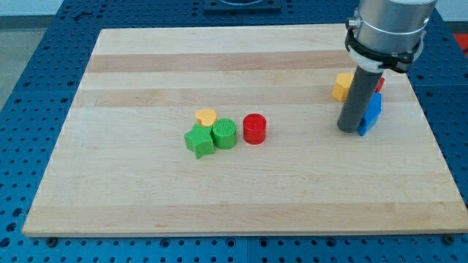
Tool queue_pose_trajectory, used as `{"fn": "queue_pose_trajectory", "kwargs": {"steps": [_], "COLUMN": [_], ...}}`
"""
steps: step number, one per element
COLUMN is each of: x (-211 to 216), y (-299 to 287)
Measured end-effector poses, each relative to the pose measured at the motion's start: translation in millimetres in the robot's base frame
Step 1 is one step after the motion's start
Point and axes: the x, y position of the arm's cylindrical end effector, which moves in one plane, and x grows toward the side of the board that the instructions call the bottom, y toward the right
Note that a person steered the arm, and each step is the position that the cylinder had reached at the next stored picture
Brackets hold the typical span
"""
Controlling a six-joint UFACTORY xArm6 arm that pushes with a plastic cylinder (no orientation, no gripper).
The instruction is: Move red circle towards center right
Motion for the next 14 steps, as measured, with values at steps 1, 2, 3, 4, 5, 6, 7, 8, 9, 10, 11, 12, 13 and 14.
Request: {"fn": "queue_pose_trajectory", "kwargs": {"steps": [1,2,3,4,5,6,7,8,9,10,11,12,13,14], "x": [7,13,31,31,31,37,38,38,23,-1,1,4,7,7], "y": [-52,-81,-109,-119,-121,-138,-150,-164,-180,-178,-171,-129,-79,-43]}}
